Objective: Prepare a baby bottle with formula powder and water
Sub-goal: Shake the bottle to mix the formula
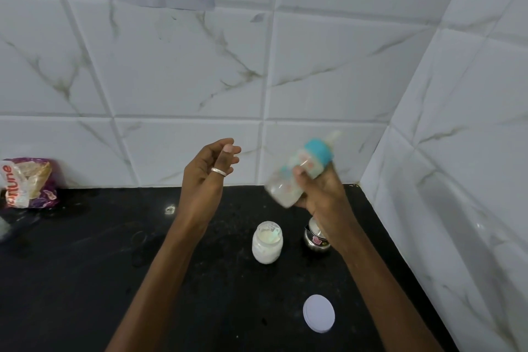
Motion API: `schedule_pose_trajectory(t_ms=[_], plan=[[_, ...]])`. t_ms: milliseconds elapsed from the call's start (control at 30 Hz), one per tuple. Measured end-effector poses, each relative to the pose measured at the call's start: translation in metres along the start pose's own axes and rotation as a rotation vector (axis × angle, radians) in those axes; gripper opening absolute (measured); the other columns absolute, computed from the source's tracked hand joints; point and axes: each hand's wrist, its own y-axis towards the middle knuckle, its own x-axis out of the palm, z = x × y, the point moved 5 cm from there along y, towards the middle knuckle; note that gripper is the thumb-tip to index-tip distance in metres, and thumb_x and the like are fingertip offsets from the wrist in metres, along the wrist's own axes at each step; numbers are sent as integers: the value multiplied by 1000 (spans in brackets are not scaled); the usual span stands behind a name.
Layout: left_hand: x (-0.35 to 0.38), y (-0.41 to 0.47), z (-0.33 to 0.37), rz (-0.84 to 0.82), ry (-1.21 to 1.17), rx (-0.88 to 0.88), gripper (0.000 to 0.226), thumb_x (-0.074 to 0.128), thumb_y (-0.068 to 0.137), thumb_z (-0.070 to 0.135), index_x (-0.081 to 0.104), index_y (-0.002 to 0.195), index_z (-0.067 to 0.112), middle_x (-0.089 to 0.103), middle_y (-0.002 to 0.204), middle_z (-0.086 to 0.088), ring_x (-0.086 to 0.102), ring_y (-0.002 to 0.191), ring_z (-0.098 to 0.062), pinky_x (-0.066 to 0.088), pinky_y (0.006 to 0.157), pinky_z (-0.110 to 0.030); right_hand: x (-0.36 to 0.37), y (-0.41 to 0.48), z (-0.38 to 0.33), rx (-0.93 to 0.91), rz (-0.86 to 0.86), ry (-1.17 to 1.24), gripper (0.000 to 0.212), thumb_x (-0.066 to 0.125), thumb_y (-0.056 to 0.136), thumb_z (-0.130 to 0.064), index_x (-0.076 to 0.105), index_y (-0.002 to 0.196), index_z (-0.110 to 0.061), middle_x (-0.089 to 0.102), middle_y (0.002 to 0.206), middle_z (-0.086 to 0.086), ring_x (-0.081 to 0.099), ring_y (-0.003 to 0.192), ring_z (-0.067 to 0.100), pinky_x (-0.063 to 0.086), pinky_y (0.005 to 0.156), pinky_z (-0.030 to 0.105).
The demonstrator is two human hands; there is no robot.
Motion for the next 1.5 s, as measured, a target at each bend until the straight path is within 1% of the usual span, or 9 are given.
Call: schedule_pose_trajectory(t_ms=[200,333,467,633,767,967,1233,1367,1500], plan=[[0,-2,0,-7,6,3,45,57,93,47,67,125,17,76,110,8,71,103,-10,55,96,-33,-7,4,-14,-58,106,187,76,83,81,-42,44,140,-12,63,123,8,66,121,33,59,87,58],[-1,-2,1,-7,10,-1,44,57,92,46,67,125,18,76,110,8,70,103,-10,55,97,-34,6,-5,-7,-19,-50,-95,50,73,85,-29,49,129,-22,68,112,-2,68,116,27,60,90,50],[-2,-6,4,-14,11,7,45,56,93,47,67,125,18,75,111,8,70,103,-10,55,97,-32,-4,1,-19,-73,108,211,52,72,90,-29,47,134,-15,67,116,0,67,120,31,59,87,58],[-2,-5,6,-5,3,4,46,57,91,48,67,125,18,76,111,7,71,102,-9,55,97,-34,11,-9,-2,27,-59,-135,57,79,84,-38,49,130,-23,69,112,-3,68,118,27,61,90,48],[-3,-8,10,-12,5,22,45,57,91,48,67,124,18,76,111,7,70,102,-10,55,97,-34,2,-3,-17,-35,98,164,64,80,79,-46,51,129,-19,67,118,3,69,117,28,60,86,58],[-5,-6,16,5,-3,30,46,57,91,47,67,125,18,76,109,8,71,101,-9,55,97,-35,17,-8,-21,-5,-58,-167,45,76,87,-33,52,123,-22,69,114,-2,72,109,18,62,78,35],[-5,-5,24,8,9,46,34,57,98,39,67,124,19,76,109,8,71,101,-10,55,97,-34,24,-4,-21,17,-55,-181,51,79,85,-35,50,125,-22,67,114,1,71,110,21,63,85,46],[-5,-5,27,7,4,52,32,56,100,38,67,124,19,76,110,7,71,102,-10,55,96,-32,10,8,-35,-28,118,167,56,76,88,-35,48,134,-16,65,121,6,69,116,29,60,85,55],[-4,-3,27,14,10,46,35,56,98,40,67,124,20,75,111,8,71,102,-9,56,98,-34,26,0,-18,56,-81,-184,52,82,83,-32,51,123,-20,66,116,6,70,113,26,61,87,51]])
